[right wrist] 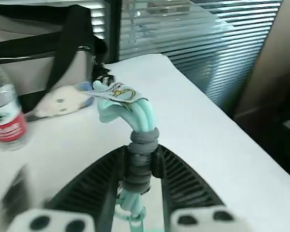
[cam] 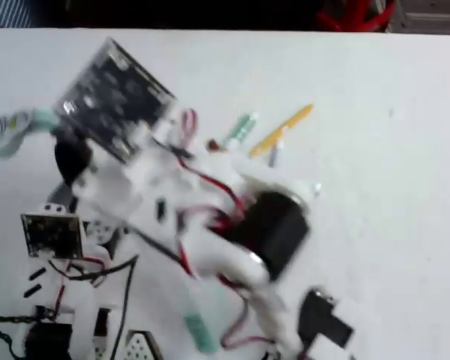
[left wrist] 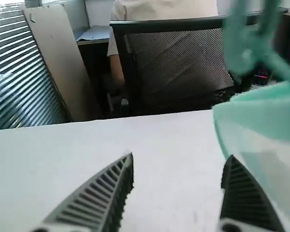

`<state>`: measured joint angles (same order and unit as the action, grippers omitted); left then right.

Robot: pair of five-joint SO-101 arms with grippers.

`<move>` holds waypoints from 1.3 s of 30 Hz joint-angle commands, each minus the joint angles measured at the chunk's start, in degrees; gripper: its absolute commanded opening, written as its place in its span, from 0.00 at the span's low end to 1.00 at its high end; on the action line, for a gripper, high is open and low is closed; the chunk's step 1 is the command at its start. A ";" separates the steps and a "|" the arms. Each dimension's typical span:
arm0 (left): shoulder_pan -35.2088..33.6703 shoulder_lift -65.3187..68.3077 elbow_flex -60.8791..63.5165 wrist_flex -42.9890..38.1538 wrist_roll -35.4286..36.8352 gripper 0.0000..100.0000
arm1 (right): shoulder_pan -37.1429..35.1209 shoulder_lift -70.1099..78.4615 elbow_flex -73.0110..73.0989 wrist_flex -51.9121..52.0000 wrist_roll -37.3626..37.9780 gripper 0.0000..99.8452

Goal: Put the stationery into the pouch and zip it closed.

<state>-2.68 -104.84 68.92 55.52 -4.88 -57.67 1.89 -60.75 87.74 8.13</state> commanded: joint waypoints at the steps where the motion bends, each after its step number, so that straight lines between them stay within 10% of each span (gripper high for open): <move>1: 5.14 0.22 -0.44 1.49 0.53 0.29 | 5.14 2.33 -0.88 -6.46 -0.53 0.02; 14: 1.89 0.13 -15.82 16.97 0.70 0.29 | 11.56 9.36 -0.79 -13.41 -0.53 0.02; 39: 2.68 0.13 -21.63 23.65 4.22 0.30 | 9.45 -1.36 -7.12 4.44 -3.60 0.02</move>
<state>1.36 -105.01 49.49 78.99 1.80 -49.67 2.86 -65.93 91.34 4.97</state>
